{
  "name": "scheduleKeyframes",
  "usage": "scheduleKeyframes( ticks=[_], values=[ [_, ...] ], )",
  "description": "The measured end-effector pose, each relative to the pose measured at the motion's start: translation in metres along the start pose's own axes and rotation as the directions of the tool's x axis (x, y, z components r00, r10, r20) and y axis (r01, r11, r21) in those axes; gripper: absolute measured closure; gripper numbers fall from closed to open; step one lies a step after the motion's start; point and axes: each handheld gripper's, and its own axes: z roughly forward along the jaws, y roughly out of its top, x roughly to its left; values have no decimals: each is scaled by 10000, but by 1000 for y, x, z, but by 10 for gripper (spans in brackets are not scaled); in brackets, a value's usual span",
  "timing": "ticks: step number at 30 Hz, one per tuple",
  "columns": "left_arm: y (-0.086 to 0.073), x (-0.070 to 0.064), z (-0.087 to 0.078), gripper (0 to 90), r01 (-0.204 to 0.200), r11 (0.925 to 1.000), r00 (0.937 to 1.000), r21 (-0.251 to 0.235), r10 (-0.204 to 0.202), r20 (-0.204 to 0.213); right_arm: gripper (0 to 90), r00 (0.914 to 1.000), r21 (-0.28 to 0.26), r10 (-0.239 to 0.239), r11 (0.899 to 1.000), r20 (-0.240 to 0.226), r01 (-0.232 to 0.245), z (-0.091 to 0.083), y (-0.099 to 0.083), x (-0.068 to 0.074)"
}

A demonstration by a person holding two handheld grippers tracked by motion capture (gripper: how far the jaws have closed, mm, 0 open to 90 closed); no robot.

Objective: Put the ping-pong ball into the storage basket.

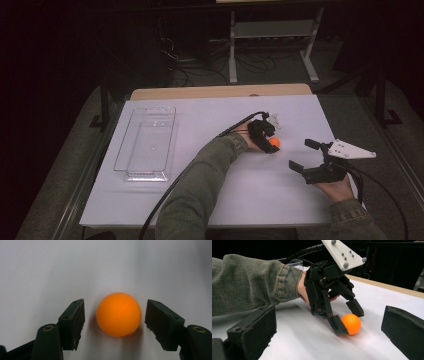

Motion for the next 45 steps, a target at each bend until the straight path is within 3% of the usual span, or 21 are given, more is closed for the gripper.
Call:
scheduleKeyframes(
  ticks=[14, 25, 45],
  values=[
    [-2, 2, 0, 498, 39, 10000, 9998, 46, -39, 182, 0, 10000, 20, -11, 10000, -1, 11, 0, 0, 0],
    [0, 0, -1, 501, -131, 9999, 9998, 16, 130, 152, 0, 10000, 63, -20, 10000, -6, 20, 0, 0, 0],
    [7, -4, -19, 503, -234, 9996, 9997, -183, 235, 60, 0, 10000, 122, -37, 9999, -57, 38, 1, -1, 1]
  ],
)
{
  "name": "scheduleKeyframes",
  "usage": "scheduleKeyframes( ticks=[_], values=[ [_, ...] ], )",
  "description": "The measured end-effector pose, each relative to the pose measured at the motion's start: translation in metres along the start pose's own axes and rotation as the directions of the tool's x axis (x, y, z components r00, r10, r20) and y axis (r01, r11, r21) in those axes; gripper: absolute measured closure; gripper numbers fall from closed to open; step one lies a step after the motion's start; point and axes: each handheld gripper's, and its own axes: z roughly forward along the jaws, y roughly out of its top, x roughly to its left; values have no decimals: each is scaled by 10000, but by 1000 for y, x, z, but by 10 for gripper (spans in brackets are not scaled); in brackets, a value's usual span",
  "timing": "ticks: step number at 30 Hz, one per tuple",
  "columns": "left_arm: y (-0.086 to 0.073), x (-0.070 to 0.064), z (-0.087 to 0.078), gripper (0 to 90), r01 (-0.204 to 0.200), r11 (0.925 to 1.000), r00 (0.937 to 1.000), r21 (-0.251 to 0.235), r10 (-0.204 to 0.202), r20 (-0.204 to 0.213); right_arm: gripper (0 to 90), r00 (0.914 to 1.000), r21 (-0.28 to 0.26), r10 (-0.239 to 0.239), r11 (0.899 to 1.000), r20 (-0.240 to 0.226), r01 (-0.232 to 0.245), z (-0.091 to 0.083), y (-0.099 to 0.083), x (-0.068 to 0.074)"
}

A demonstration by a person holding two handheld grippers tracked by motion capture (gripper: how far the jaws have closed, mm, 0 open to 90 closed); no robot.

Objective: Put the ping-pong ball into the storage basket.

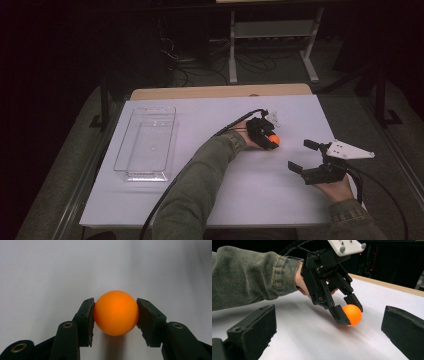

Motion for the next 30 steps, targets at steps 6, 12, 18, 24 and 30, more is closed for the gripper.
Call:
scheduleKeyframes(
  ticks=[6, 12, 18, 24, 30],
  values=[
    [4, -2, -8, 503, -76, 9999, 9999, -150, 74, -97, 0, 10000, -10, -4, 10000, -5, 4, 0, 0, 0],
    [8, -4, -18, 503, -159, 9995, 9998, -283, 155, -150, 0, 10000, 2, 8, 10000, -4, -8, 0, 0, 0],
    [9, -6, -26, 503, -225, 9991, 9995, -368, 217, -220, 0, 10000, -9, 9, 10000, 14, -9, 1, 0, 0],
    [12, -9, -31, 502, -374, 9985, 9991, -393, 366, -224, 0, 10000, 39, -15, 10000, -19, 15, 2, 0, 1],
    [14, -11, -38, 503, -480, 9979, 9985, -432, 468, -285, 0, 10000, 68, -18, 10000, -40, 18, 3, -1, 1]
  ],
)
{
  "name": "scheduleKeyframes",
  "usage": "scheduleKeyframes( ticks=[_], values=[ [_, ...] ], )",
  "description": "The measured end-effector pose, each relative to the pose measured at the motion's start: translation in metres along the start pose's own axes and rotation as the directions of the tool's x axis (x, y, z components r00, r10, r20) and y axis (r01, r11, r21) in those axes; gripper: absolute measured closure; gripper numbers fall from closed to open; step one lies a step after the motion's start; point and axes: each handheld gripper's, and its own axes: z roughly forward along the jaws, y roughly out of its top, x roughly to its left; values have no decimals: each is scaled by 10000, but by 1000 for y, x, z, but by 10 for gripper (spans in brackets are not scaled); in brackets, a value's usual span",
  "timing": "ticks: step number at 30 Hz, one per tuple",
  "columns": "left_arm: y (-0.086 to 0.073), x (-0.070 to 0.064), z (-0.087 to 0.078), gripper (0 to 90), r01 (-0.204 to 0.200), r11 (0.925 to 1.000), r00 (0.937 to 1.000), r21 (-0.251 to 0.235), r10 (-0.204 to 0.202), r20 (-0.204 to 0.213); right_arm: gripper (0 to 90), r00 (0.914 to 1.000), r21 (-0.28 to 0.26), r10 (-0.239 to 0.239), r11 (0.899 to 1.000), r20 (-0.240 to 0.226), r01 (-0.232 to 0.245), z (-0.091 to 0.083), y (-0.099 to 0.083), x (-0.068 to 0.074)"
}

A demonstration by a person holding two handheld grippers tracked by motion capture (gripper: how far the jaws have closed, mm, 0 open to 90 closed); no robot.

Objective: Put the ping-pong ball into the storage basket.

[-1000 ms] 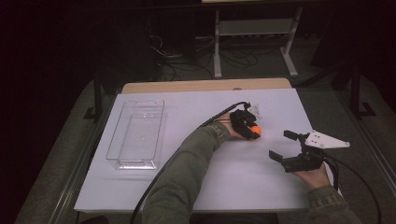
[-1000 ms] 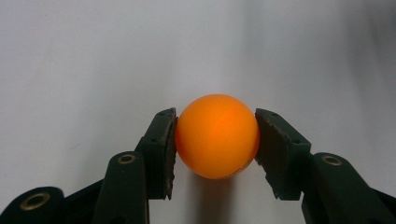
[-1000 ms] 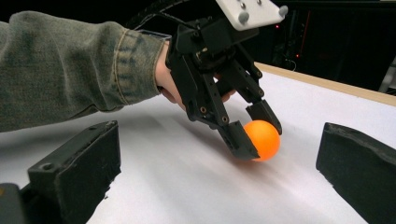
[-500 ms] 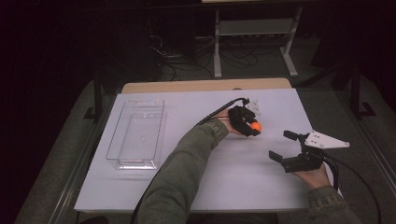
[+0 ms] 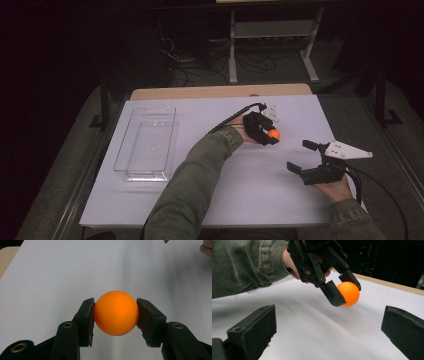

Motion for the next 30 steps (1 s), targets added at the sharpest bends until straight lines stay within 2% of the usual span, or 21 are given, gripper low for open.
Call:
scheduleKeyframes(
  ticks=[15, 22, 30],
  values=[
    [-1, -3, -24, 503, 5, 9999, 9997, -159, -9, -257, 0, 10000, 31, -20, 10000, 11, 20, 1, 0, 1],
    [0, -6, -34, 503, -113, 9998, 9993, -135, 108, -345, 0, 10000, 6, 47, 10000, 59, -47, -1, 0, 0],
    [0, -8, -44, 503, -14, 9999, 9989, -166, 6, -475, 0, 10000, 28, 63, 10000, 28, -63, 0, 0, 0]
  ],
)
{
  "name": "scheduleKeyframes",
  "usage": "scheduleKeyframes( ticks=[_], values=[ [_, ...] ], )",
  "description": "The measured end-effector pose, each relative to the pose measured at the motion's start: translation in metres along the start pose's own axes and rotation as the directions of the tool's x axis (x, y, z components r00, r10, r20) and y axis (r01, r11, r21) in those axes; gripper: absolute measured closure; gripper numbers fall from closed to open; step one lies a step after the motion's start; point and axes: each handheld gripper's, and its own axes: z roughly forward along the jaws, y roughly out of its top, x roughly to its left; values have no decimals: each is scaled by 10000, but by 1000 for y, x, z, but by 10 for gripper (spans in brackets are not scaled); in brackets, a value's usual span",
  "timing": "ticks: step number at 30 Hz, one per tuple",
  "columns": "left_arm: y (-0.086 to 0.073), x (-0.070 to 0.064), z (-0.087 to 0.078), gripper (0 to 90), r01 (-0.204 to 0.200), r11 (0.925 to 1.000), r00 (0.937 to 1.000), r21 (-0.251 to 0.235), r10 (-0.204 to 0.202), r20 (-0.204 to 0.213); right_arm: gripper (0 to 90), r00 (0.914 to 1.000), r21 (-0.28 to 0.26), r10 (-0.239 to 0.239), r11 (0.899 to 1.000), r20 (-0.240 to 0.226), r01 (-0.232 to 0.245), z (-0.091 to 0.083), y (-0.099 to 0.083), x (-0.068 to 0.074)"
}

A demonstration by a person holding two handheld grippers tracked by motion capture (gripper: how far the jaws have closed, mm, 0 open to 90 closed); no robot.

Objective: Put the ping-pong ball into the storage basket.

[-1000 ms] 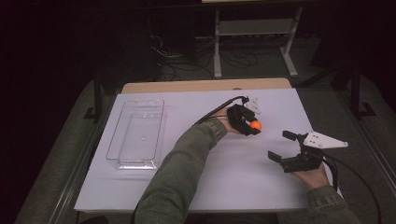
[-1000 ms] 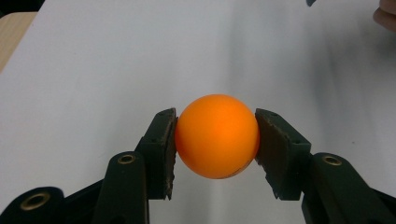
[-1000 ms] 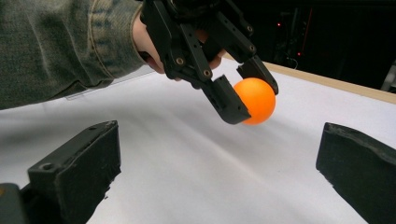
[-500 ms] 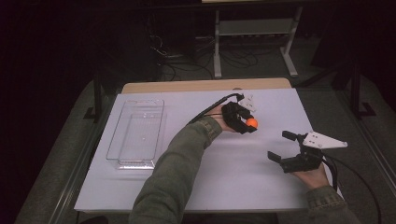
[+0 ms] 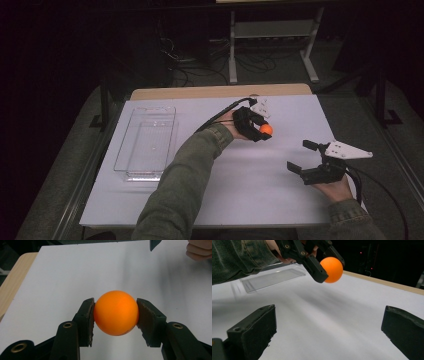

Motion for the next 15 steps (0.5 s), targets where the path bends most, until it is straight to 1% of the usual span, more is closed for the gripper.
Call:
scheduleKeyframes(
  ticks=[3, 5, 6, 12, 15],
  values=[
    [-1, -3, -9, 503, -47, 10000, 9999, 85, 48, -132, 0, 10000, 14, -23, 10000, -60, 23, 1, 0, 0],
    [-2, -3, -11, 503, -32, 10000, 9999, 81, 33, -149, 0, 10000, 19, -39, 10000, -62, 40, 1, 0, 0],
    [-2, -4, -15, 503, -4, 10000, 9998, 25, 4, -191, 0, 10000, 46, -42, 10000, -82, 42, 1, 0, 0],
    [-3, -4, -24, 503, -5, 10000, 9998, 28, 5, -188, 0, 10000, 84, 10, 10000, -69, -9, 1, 0, 0],
    [-3, -6, -31, 503, 30, 10000, 9997, -5, -30, -261, 0, 10000, 153, 18, 9999, -85, -16, 2, -1, 1]
  ],
)
